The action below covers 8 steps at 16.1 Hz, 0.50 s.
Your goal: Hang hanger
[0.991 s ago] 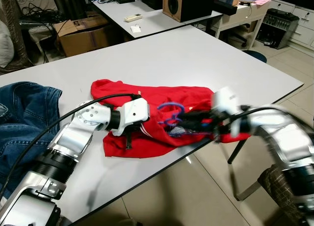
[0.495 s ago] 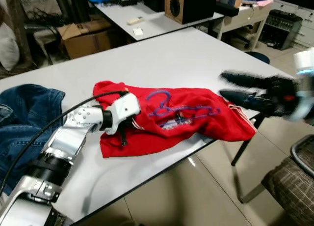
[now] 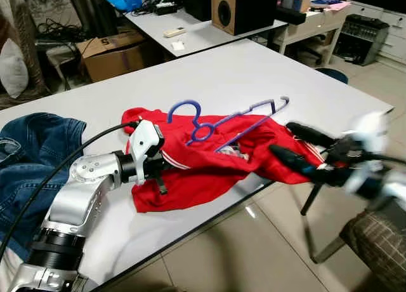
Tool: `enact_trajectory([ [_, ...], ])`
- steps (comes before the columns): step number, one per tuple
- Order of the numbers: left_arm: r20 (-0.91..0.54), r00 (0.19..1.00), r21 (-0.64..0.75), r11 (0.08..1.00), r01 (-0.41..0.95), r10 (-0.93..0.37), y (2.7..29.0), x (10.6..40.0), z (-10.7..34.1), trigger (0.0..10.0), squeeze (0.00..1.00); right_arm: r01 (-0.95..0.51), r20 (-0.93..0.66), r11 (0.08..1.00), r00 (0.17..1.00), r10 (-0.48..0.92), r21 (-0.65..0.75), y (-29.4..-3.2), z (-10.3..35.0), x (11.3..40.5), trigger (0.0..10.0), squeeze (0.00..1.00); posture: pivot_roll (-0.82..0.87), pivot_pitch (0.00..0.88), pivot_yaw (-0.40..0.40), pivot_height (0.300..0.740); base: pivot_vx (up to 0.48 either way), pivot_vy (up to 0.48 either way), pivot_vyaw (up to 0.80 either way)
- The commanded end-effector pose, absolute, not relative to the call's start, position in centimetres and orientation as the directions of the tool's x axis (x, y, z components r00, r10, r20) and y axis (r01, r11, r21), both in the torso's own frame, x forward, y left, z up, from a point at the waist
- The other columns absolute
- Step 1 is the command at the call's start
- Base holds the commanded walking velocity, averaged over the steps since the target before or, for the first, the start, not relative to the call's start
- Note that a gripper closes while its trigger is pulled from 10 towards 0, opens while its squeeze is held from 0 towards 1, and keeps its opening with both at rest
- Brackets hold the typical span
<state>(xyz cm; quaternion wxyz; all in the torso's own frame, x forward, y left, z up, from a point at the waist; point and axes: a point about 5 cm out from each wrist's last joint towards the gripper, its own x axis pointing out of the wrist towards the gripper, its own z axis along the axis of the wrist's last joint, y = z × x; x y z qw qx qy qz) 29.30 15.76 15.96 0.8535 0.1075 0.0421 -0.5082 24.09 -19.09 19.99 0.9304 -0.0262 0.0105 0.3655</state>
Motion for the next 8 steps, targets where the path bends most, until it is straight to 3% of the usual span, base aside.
enact_trajectory([
  [1,-0.244,0.557,0.226,0.512,0.829,-0.794,17.2,29.5,15.9,0.0,0.00,-0.555,-0.036,0.832,0.831,0.555,0.028,-19.3,19.1,25.2,10.0,1.00,-0.04,0.007,0.092,0.740,0.000,0.000,0.00],
  [2,-0.253,0.590,0.244,0.540,0.806,-0.766,17.5,29.6,15.8,0.0,0.00,-0.496,-0.008,0.864,0.867,0.498,0.084,-19.3,18.9,25.6,10.0,1.00,-0.04,0.009,0.089,0.740,0.000,0.000,0.00],
  [3,-0.253,0.620,0.255,0.567,0.783,-0.743,17.7,29.8,15.7,0.0,0.00,-0.419,0.021,0.897,0.907,0.421,0.143,-19.6,18.8,26.4,10.0,0.56,-0.04,0.010,0.089,0.740,0.000,0.000,0.00],
  [4,-0.253,0.628,0.257,0.574,0.777,-0.736,17.8,29.8,15.6,0.0,0.00,-0.383,0.025,0.909,0.923,0.385,0.162,-19.7,18.6,26.7,10.0,0.56,-0.04,0.010,0.089,0.740,0.000,0.000,0.00],
  [5,-0.252,0.642,0.265,0.587,0.765,-0.724,17.8,29.9,15.5,0.0,0.00,-0.331,0.015,0.928,0.943,0.333,0.173,-19.9,18.3,27.2,10.0,0.00,-0.04,0.012,0.087,0.740,0.000,0.000,0.00],
  [6,-0.253,0.657,0.264,0.602,0.753,-0.710,17.8,29.9,15.3,0.0,0.00,-0.253,-0.011,0.947,0.965,0.260,0.196,-19.8,17.6,27.9,10.0,0.00,-0.04,0.013,0.086,0.740,0.000,0.000,0.00],
  [7,-0.250,0.666,0.258,0.614,0.746,-0.703,17.6,29.9,15.1,0.0,0.00,-0.215,-0.022,0.953,0.974,0.225,0.213,-19.5,17.2,28.6,10.0,0.90,-0.04,0.014,0.083,0.740,0.000,0.000,0.00],
  [8,-0.248,0.666,0.252,0.617,0.745,-0.703,17.5,29.9,15.0,0.0,0.00,-0.243,-0.029,0.944,0.966,0.256,0.223,-18.9,16.9,28.9,10.0,1.00,-0.04,0.014,0.085,0.740,0.000,0.000,0.00],
])
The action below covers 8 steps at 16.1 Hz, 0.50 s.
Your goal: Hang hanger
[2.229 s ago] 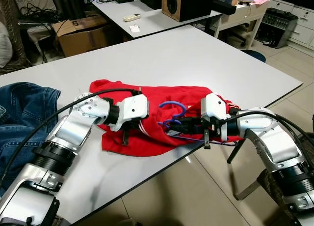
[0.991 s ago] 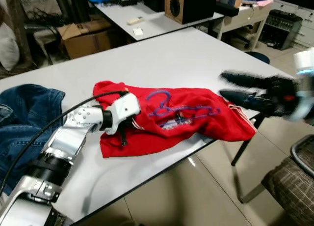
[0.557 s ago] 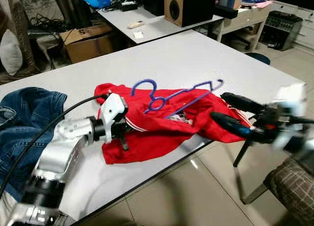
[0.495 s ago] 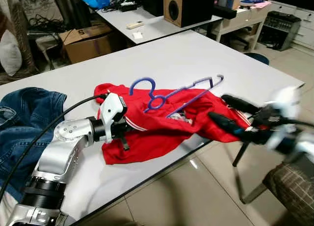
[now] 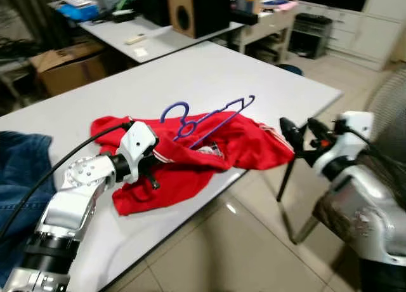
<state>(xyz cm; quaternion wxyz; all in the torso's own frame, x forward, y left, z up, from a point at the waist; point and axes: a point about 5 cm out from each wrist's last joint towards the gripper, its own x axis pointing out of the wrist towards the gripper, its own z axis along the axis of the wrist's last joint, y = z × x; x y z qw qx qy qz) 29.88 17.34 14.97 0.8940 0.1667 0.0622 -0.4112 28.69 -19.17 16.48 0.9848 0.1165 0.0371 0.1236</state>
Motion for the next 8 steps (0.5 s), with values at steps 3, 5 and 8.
enact_trajectory([
  [3,-0.262,0.662,0.280,0.601,0.748,-0.702,17.6,29.8,15.0,0.0,0.00,-0.294,-0.058,0.936,0.949,0.310,0.196,-18.2,16.8,30.0,10.0,1.00,-0.02,0.016,0.075,0.740,0.000,0.000,0.00],
  [5,-0.241,0.719,0.250,0.674,0.695,-0.652,18.0,29.8,15.0,0.0,0.00,-0.311,-0.007,0.944,0.950,0.313,0.113,-17.7,17.4,29.1,10.0,1.00,-0.02,0.016,0.070,0.740,0.000,0.000,0.00],
  [8,-0.179,0.788,0.075,0.790,0.609,-0.590,16.1,29.3,14.8,0.0,0.00,-0.266,-0.003,0.959,0.963,0.268,0.093,-16.9,17.2,25.7,10.0,0.00,-0.02,0.027,0.074,0.740,0.000,0.000,0.00],
])
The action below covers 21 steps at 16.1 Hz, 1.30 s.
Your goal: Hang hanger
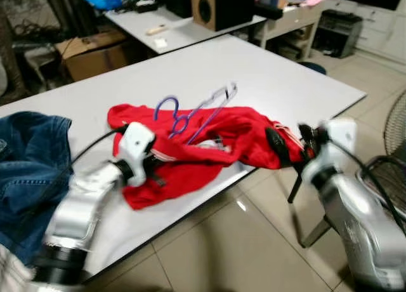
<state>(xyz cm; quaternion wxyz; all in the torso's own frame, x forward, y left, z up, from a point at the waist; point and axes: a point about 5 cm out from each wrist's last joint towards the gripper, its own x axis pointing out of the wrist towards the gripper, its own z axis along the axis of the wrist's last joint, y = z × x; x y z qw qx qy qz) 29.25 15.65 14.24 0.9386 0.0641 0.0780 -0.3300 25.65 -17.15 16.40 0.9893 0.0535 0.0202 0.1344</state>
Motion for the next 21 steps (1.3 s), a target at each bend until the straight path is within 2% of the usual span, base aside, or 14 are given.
enact_trajectory([
  [1,-0.164,0.802,0.060,0.805,0.590,-0.575,15.5,29.4,14.9,0.0,0.00,-0.265,0.009,0.962,0.964,0.265,0.061,-16.7,17.5,24.8,10.0,0.00,-0.03,0.030,0.079,0.740,0.000,0.000,0.00],
  [3,-0.159,0.839,0.071,0.841,0.536,-0.521,15.6,29.8,15.0,0.0,0.00,-0.260,0.001,0.964,0.965,0.260,0.046,-16.4,17.6,24.2,10.0,0.00,-0.04,0.031,0.083,0.740,0.000,0.000,0.00],
  [4,-0.142,0.861,0.081,0.861,0.501,-0.488,15.7,29.9,15.2,3.1,0.00,-0.238,-0.011,0.970,0.971,0.239,0.041,-16.5,17.3,23.9,10.0,0.00,-0.04,0.029,0.082,0.740,0.000,0.000,0.00],
  [5,-0.151,0.876,0.039,0.882,0.469,-0.459,15.5,29.8,15.0,10.0,0.00,-0.195,-0.011,0.980,0.981,0.195,0.040,-16.8,16.9,23.3,10.0,0.00,-0.04,0.026,0.078,0.740,0.000,0.000,0.00],
  [7,-0.133,0.900,0.059,0.903,0.425,-0.415,15.2,29.4,15.0,10.0,0.00,-0.193,-0.023,0.981,0.981,0.193,0.006,-16.6,16.5,22.5,10.0,0.00,-0.05,0.023,0.073,0.740,0.000,0.000,0.00],
  [8,-0.131,0.912,0.081,0.912,0.402,-0.390,15.0,29.4,14.9,10.0,0.00,-0.206,-0.033,0.976,0.978,0.205,-0.068,-16.4,16.4,22.3,10.0,0.00,-0.05,0.021,0.071,0.740,0.000,0.000,0.00],
  [10,-0.111,0.912,0.084,0.911,0.403,-0.394,14.6,29.4,15.1,10.0,0.00,-0.192,-0.036,0.981,0.981,0.190,-0.038,-16.4,16.3,22.5,10.0,0.00,-0.05,0.019,0.068,0.740,0.000,0.000,0.72],
  [14,-0.099,0.930,0.092,0.928,0.362,-0.353,14.0,29.8,15.5,10.0,0.00,-0.178,-0.033,0.983,0.984,0.176,-0.049,-16.5,16.1,22.6,10.0,0.00,-0.06,0.023,0.069,0.740,0.000,-0.467,0.80],
  [16,-0.108,0.932,0.062,0.933,0.353,-0.346,13.9,29.9,15.3,10.0,0.00,-0.157,-0.036,0.986,0.987,0.155,-0.059,-17.1,16.1,22.5,10.0,0.00,-0.06,0.023,0.069,0.740,0.000,0.232,0.80],
  [18,-0.124,0.933,0.065,0.936,0.347,-0.337,13.6,30.2,15.3,10.0,0.00,-0.100,-0.040,0.995,0.994,0.099,-0.026,-18.3,16.0,22.6,10.0,0.00,-0.07,0.024,0.073,0.740,0.000,0.472,0.00],
  [21,-0.144,0.934,0.061,0.939,0.339,-0.328,13.3,30.5,15.2,10.0,0.00,-0.082,-0.049,0.995,0.996,0.079,-0.060,-19.4,16.2,22.6,10.0,0.00,-0.07,0.028,0.077,0.740,0.000,0.000,0.00],
])
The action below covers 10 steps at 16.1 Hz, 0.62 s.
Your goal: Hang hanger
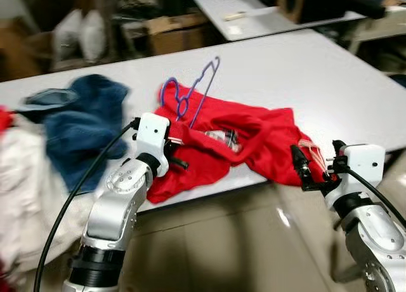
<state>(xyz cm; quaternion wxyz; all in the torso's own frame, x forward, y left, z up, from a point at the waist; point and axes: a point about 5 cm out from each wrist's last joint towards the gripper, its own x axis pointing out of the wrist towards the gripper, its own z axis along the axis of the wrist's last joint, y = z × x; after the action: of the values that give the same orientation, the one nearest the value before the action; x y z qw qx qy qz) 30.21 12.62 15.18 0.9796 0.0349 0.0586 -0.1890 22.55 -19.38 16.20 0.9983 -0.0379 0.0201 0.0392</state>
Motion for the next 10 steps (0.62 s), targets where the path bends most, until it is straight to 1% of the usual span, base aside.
enact_trajectory([
  [1,-0.136,0.932,0.061,0.936,0.348,-0.337,13.25,30.48,15.27,10.0,0.00,-0.082,-0.050,0.994,0.996,0.079,-0.066,-19.41,16.20,22.58,10.0,0.00,-0.07,0.031,0.076,0.740,0.000,0.000,0.00],
  [2,-0.104,0.927,0.068,0.927,0.368,-0.361,13.13,30.56,15.53,10.0,0.00,-0.093,-0.059,0.990,0.994,0.087,-0.103,-19.40,16.21,22.51,10.0,0.00,-0.08,0.032,0.077,0.740,0.000,0.000,0.00],
  [3,-0.100,0.926,0.062,0.926,0.372,-0.365,13.11,30.58,15.53,10.0,0.00,-0.106,-0.057,0.986,0.993,0.099,-0.126,-19.30,16.25,22.48,10.0,0.00,-0.08,0.033,0.077,0.740,0.281,0.000,0.00],
  [6,-0.107,0.926,0.062,0.927,0.369,-0.361,13.19,30.49,15.48,10.0,0.00,-0.110,-0.035,0.990,0.994,0.107,-0.093,-19.25,16.56,22.59,10.0,0.00,-0.08,0.037,0.067,0.740,0.355,0.000,0.00],
  [7,-0.106,0.926,0.061,0.927,0.370,-0.362,13.22,30.44,15.42,10.0,0.00,-0.115,-0.032,0.992,0.993,0.114,-0.047,-19.18,16.64,22.68,10.0,0.00,-0.08,0.037,0.065,0.740,0.401,0.000,-0.80],
  [9,-0.105,0.930,0.057,0.931,0.360,-0.353,13.23,30.29,15.33,10.0,0.00,-0.124,-0.050,0.990,0.991,0.120,-0.069,-19.38,16.63,22.83,10.0,0.00,-0.08,0.039,0.047,0.740,0.412,0.000,-0.71],
  [10,-0.104,0.933,0.055,0.935,0.351,-0.344,13.28,30.22,15.31,10.0,0.00,-0.136,-0.049,0.987,0.990,0.132,-0.085,-19.37,16.60,22.87,10.0,0.00,-0.08,0.039,0.044,0.740,0.416,0.000,0.00],
])
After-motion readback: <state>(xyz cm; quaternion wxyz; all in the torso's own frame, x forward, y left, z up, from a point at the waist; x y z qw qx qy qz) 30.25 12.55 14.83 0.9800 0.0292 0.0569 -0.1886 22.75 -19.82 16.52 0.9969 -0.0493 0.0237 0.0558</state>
